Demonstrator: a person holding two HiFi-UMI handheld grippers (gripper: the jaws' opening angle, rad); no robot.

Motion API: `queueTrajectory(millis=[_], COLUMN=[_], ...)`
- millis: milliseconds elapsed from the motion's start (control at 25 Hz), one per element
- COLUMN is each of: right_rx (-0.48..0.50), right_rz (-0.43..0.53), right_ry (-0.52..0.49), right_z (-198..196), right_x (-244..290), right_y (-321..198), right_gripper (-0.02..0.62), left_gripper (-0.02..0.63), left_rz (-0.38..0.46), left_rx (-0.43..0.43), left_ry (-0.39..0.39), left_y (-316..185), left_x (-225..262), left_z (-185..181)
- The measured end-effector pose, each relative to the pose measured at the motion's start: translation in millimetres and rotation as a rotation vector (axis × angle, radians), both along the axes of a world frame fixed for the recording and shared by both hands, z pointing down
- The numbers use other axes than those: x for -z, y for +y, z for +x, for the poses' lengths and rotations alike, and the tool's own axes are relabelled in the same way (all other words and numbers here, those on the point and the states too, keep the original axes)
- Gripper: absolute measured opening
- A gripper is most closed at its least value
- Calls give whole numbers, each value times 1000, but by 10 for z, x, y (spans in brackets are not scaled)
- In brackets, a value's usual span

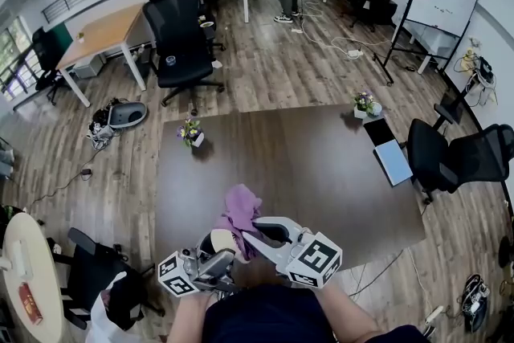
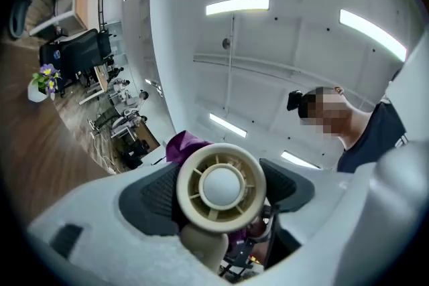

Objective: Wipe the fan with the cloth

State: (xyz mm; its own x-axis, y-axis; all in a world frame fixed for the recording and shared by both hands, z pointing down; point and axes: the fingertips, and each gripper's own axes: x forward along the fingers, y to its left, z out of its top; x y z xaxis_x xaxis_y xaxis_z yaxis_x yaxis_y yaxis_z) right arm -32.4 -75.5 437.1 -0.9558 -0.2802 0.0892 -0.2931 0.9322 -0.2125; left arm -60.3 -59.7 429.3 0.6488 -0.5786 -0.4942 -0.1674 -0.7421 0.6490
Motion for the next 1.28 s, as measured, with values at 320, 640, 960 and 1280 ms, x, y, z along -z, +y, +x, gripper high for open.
queueTrajectory(millis=[320,640,960,1280], right_rx=[7,36,75,237], right_rz=[44,2,-15,40], right_ry=[52,50,85,154], right_z=[-69,-146,-218,-397], right_x=[-122,-260,-435,-450], right_y=[96,221,323,617], right_gripper=[69,69,69,69], left_gripper=[377,377,377,377], left_rz=[-11,-36,-50,-119], left_rx=[112,202,259,293], left_ry=[113,164,209,97], left_y=[-147,-229,-266,-357], left_x=[110,100,25,-109], left_z=[-293,-572,-784,-724])
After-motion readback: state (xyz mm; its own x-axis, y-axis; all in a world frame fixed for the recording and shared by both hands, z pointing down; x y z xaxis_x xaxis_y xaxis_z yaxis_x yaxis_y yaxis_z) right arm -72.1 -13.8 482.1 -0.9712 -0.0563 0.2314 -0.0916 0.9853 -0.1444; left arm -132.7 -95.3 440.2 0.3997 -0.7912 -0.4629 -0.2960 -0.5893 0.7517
